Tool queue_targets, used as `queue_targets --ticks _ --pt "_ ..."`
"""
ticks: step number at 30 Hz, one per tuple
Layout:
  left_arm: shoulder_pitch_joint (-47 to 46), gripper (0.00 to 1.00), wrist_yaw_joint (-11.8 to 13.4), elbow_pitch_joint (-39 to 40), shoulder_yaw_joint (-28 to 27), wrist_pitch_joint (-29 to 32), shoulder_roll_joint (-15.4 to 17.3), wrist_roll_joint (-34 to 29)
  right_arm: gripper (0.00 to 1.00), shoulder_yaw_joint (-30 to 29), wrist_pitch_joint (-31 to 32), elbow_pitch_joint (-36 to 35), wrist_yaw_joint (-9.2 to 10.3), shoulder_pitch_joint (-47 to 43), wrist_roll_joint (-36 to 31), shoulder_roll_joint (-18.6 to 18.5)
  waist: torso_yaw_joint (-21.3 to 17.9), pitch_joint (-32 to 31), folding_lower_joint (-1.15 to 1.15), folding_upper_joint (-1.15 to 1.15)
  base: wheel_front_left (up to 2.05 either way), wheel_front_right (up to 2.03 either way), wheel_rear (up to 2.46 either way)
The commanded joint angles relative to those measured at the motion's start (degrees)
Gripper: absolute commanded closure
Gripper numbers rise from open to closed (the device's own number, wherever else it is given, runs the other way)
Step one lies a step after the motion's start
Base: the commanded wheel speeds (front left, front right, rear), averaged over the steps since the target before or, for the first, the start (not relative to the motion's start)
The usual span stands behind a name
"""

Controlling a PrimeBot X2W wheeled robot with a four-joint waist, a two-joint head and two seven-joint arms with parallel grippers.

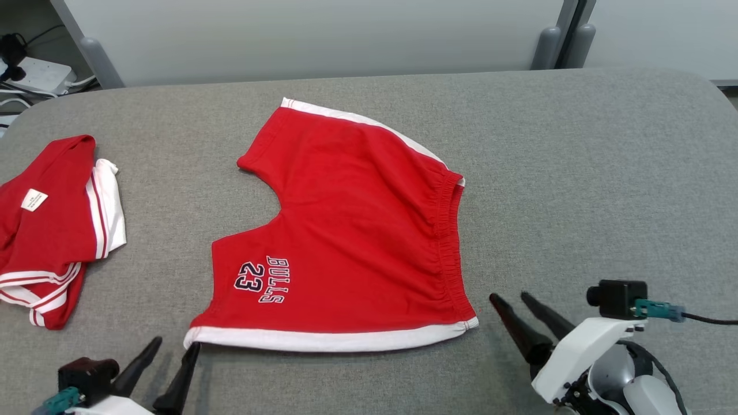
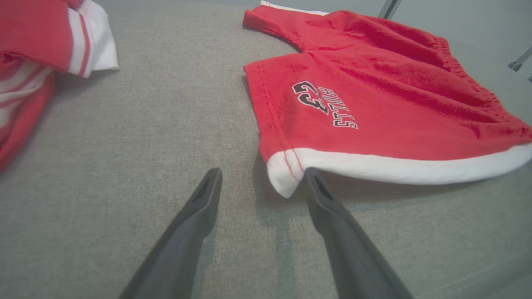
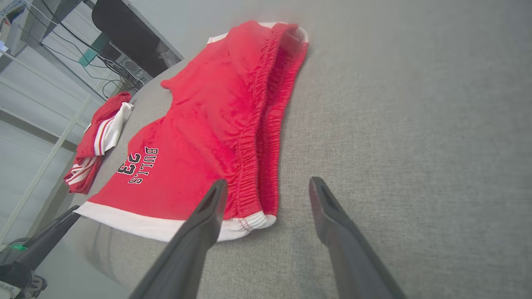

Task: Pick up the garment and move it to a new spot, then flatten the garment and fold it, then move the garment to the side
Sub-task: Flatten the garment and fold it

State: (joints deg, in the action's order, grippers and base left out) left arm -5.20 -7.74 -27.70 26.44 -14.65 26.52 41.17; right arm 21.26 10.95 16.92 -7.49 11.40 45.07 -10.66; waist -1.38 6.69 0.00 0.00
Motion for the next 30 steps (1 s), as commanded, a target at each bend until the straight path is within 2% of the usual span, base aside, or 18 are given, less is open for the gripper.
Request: queue_targets --ticks 1,12,20,25,30 --pt "-2.1 0.0 0.3 1.3 -3.1 -0.3 1.9 -0.6 0.0 0.3 -1.7 -2.1 0.0 0.2 -1.0 0.0 0.1 -0.1 0.0 0.0 0.0 0.0 0.0" --pt "-0.6 0.0 0.3 3.6 -8.6 -0.3 0.5 -2.6 0.0 -4.0 -15.9 1.0 0.0 2.4 -12.7 3.9 0.6 -0.6 0.0 0.0 0.0 0.0 0.0" --pt "0.5 0.0 0.3 5.4 -11.5 -0.3 0.5 -4.0 0.0 -3.9 -19.9 4.1 0.0 5.1 -18.4 5.9 1.4 -1.1 0.0 0.0 0.0 0.0 0.0" --pt "2.0 0.0 0.3 8.7 -18.0 -0.3 -2.2 -7.0 0.0 -4.6 -23.2 5.5 0.0 5.9 -23.4 6.7 2.2 -2.1 0.0 0.0 0.0 0.0 0.0" --pt "3.7 0.0 0.3 10.5 -21.8 -0.3 -4.5 -9.2 0.0 -6.7 -25.1 5.1 0.0 4.9 -27.2 7.2 1.8 -3.4 0.0 0.0 0.0 0.0 0.0"
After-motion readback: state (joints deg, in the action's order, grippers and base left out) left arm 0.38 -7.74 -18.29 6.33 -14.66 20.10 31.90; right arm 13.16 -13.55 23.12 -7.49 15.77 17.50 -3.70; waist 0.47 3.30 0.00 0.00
